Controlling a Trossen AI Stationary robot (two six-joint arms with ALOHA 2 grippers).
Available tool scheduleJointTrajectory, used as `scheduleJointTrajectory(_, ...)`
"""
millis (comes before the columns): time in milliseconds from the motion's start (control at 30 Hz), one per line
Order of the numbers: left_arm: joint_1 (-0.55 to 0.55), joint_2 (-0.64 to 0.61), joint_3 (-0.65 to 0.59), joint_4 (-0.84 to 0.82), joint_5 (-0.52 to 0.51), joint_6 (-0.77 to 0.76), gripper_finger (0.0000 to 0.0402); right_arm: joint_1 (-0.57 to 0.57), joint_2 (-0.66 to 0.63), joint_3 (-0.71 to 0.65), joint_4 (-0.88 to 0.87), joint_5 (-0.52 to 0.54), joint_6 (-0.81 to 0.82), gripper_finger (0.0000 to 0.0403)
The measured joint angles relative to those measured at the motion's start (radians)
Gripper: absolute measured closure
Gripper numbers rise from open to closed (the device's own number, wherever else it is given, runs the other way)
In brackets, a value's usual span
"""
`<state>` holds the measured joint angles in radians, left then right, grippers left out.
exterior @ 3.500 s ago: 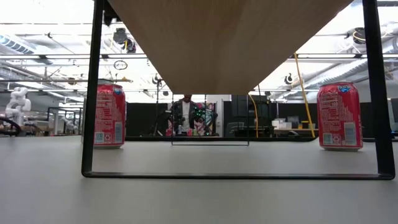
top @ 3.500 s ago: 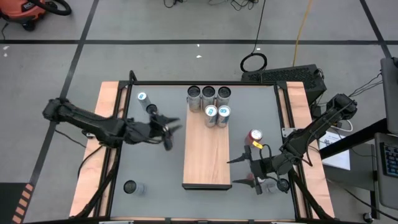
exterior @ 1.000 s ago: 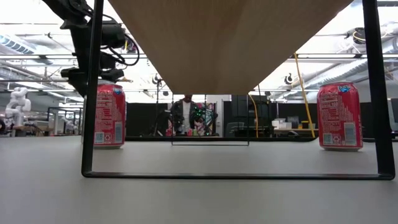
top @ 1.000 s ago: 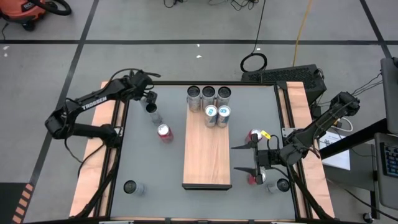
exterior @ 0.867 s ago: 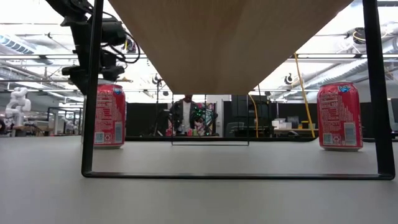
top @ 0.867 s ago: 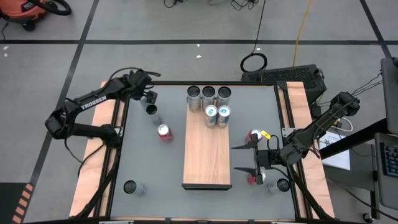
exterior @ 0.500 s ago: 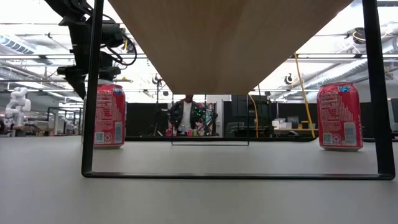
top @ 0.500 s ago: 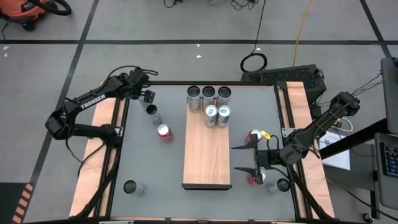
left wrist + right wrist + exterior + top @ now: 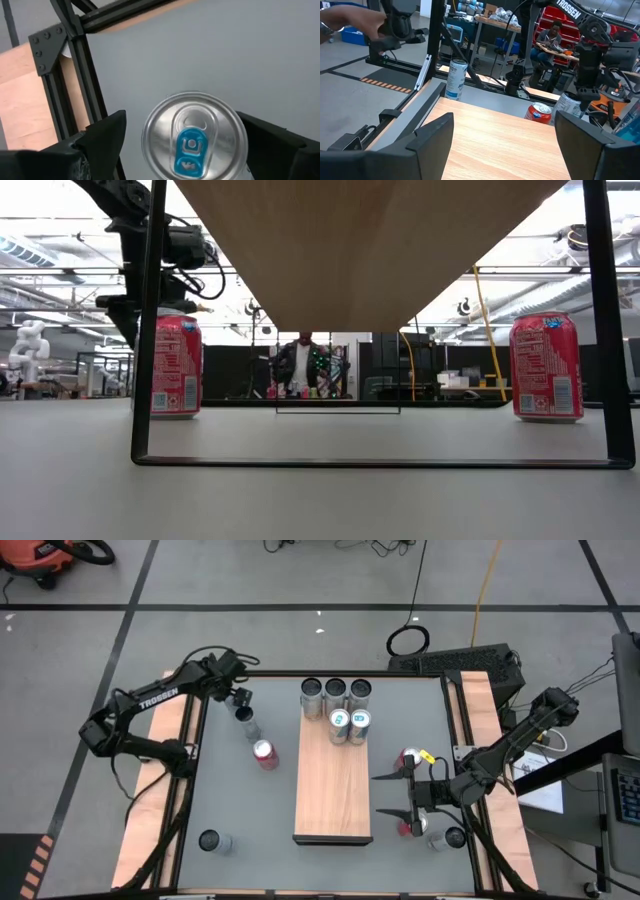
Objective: Place canned beverage on shelf
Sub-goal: Put the blue soda can on the shelf aligned with the other blue soda cans
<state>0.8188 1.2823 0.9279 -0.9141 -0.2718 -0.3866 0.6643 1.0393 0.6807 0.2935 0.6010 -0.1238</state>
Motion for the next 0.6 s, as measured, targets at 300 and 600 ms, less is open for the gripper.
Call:
scheduleJointTrajectory(300, -0.015, -0.027, 0.0, 0.0, -0.006, 0.0, 0.012, 0.0, 0.0, 0.0, 0.0, 0.0, 0.007, 0.0115)
scheduleJointTrajectory(600, -0.049, -0.086, 0.0, -0.025, 0.016, 0.0, 0.0187, 0.0, 0.0, 0.0, 0.0, 0.0, 0.007, 0.0115)
